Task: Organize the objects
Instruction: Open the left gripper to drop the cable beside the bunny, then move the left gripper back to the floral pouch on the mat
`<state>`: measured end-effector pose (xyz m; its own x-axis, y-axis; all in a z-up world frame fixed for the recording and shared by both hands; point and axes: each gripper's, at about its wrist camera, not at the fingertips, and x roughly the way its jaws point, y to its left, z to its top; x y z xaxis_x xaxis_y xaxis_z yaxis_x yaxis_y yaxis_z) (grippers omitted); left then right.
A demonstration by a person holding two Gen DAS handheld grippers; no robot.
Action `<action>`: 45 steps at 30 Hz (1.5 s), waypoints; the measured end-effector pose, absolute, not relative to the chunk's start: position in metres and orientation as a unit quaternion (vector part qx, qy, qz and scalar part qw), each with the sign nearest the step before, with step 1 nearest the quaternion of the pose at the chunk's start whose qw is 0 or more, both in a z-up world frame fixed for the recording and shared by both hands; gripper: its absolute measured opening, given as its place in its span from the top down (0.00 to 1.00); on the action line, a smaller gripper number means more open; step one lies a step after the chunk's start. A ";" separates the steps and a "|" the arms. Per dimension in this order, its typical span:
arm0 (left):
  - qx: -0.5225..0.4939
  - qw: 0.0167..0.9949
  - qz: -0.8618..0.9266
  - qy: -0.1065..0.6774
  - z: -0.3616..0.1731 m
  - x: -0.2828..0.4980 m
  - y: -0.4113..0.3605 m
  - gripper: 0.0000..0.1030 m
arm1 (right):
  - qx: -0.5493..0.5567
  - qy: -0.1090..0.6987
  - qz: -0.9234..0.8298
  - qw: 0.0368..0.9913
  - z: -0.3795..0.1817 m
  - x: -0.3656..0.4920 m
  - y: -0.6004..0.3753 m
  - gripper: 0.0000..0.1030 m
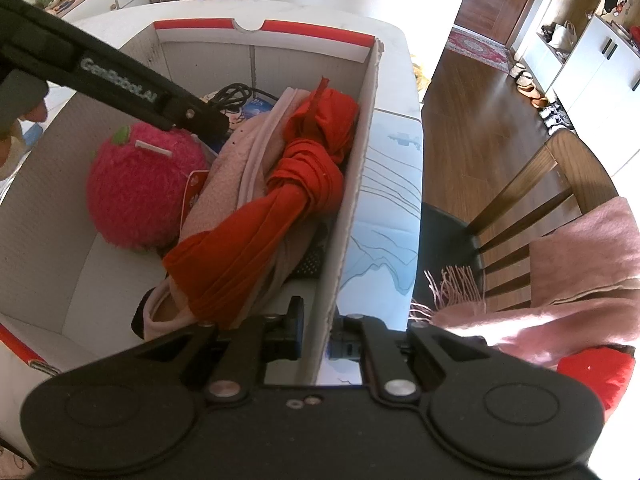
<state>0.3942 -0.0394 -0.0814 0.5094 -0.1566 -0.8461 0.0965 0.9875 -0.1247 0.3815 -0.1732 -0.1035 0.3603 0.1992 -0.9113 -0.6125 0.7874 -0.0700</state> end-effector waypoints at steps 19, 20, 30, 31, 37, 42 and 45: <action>-0.053 0.886 -0.080 0.454 -0.040 0.352 -0.027 0.31 | -0.205 0.505 0.254 0.799 -0.103 0.381 -0.175 0.91; -0.056 0.887 -0.082 0.452 -0.038 0.348 -0.025 0.31 | -0.205 0.504 0.254 0.799 -0.103 0.382 -0.176 0.91; -0.079 0.900 -0.055 0.425 -0.013 0.303 0.010 0.20 | -0.205 0.505 0.254 0.799 -0.103 0.382 -0.175 0.90; -0.082 0.901 -0.048 0.423 -0.012 0.299 0.015 0.19 | -0.205 0.505 0.254 0.799 -0.103 0.382 -0.175 0.90; -0.097 0.901 -0.001 0.422 -0.012 0.268 0.056 0.11 | -0.205 0.505 0.254 0.799 -0.103 0.382 -0.176 0.90; -0.113 0.894 0.041 0.431 -0.023 0.247 0.088 0.08 | -0.206 0.504 0.255 0.799 -0.103 0.381 -0.176 0.89; -0.121 0.891 0.069 0.431 -0.033 0.234 0.104 0.02 | -0.208 0.504 0.255 0.799 -0.102 0.381 -0.176 0.89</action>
<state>0.2345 0.1036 -0.0335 0.6184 0.0188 -0.7856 -0.2271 0.9613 -0.1557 0.3812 -0.1765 -0.1018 0.3623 0.1978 -0.9108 -0.6163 0.7839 -0.0749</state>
